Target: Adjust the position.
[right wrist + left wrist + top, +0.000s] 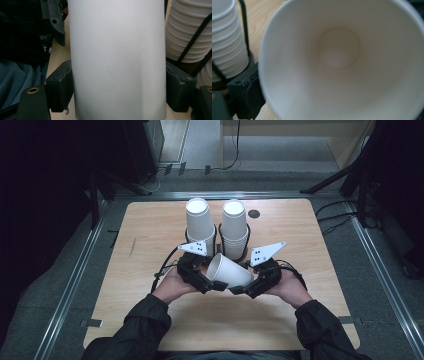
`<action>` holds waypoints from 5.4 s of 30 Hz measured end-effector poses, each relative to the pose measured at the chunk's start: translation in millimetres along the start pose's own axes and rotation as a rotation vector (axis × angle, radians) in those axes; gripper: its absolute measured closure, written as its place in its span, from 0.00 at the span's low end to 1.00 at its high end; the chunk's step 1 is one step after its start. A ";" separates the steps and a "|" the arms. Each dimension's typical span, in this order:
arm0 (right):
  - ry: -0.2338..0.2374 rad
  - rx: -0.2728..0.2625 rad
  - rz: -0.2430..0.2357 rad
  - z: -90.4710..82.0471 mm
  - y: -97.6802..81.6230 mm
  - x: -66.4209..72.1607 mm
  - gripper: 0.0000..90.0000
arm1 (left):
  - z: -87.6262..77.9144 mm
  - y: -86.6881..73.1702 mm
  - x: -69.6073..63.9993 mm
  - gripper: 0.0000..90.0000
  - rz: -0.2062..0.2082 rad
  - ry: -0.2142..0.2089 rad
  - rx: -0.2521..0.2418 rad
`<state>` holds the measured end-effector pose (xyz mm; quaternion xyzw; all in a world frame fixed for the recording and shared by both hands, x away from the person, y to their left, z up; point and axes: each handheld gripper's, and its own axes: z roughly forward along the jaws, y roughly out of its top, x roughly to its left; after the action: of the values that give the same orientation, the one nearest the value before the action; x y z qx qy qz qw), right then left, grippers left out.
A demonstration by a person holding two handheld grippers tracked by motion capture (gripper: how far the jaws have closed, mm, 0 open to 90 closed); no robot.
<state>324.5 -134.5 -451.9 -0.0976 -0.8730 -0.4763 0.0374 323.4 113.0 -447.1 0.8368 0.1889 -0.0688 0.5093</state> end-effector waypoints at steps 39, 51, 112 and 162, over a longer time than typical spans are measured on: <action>-0.065 0.077 0.084 -13.1 -12.7 3.7 0.18 | -17.9 13.7 8.2 0.17 0.052 0.041 0.153; -0.103 0.110 0.098 -11.4 -21.1 3.4 0.18 | 1.0 14.8 12.7 0.17 0.093 0.095 0.312; -0.099 0.078 0.043 3.9 -14.0 3.5 0.26 | -0.4 22.7 -7.6 0.00 0.144 0.140 0.269; -0.136 0.046 0.090 15.0 -6.7 8.0 0.18 | -26.2 9.0 -2.2 0.22 0.004 0.081 -0.036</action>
<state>315.7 -124.4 -464.2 -0.1683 -0.8790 -0.4462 0.0016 322.8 131.8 -426.7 0.8299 0.2090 -0.0302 0.5164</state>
